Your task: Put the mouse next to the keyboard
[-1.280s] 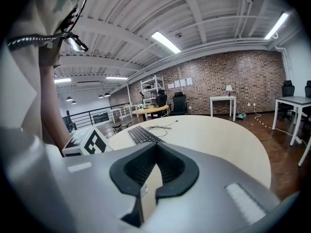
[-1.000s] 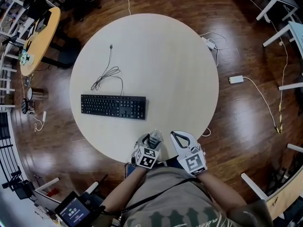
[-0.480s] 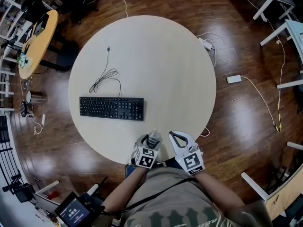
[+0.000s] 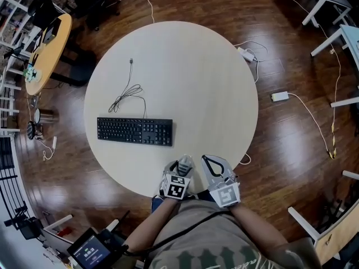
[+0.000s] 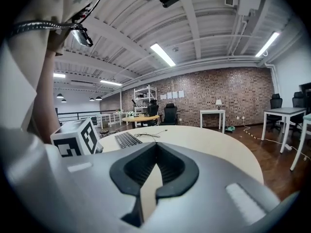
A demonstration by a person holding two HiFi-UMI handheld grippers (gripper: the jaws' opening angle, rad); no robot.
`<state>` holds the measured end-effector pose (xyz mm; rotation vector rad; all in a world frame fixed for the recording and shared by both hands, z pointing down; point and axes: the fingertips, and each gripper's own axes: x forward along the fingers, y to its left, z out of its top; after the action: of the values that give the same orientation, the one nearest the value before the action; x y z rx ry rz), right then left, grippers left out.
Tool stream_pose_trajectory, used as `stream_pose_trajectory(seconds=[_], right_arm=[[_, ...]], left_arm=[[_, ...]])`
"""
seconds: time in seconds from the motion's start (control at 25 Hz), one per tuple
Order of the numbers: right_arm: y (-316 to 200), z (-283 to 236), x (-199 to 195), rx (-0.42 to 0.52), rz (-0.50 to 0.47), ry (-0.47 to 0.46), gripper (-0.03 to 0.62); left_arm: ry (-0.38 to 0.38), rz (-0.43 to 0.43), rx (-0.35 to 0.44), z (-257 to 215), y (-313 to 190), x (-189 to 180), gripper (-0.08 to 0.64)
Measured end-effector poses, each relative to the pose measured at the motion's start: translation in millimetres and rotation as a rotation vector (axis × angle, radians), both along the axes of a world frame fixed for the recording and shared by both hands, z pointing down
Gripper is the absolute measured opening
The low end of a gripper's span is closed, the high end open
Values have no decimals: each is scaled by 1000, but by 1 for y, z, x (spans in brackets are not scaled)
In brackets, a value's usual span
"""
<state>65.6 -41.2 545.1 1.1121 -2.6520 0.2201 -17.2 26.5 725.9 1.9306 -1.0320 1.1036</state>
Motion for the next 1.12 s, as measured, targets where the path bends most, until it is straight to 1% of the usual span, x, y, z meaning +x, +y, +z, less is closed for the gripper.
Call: stream_pose_trajectory(seconds=[0.24,0.4,0.64,0.8,0.92,1.12], right_arm=[[0,-4,-1,41,11,-51,5],[-3,-3,3,52,29,-76,5],[-7,1,8,41,46,-60,5],[-11,1,12,47,62,-63,5],[-16,2,19,45,81,-56,5],[-22,5,32,37,118,-57,5]], left_arm=[[-15,-3,-8,-1,-3,3,319],[-15,-1,9,1,-8,6,319],[-15,5,24,1,-18,11,319],[-17,22,11,3,-20,17,321],[-10,14,3,4,-25,22,319],[-8,15,29,-1,-39,32,321]])
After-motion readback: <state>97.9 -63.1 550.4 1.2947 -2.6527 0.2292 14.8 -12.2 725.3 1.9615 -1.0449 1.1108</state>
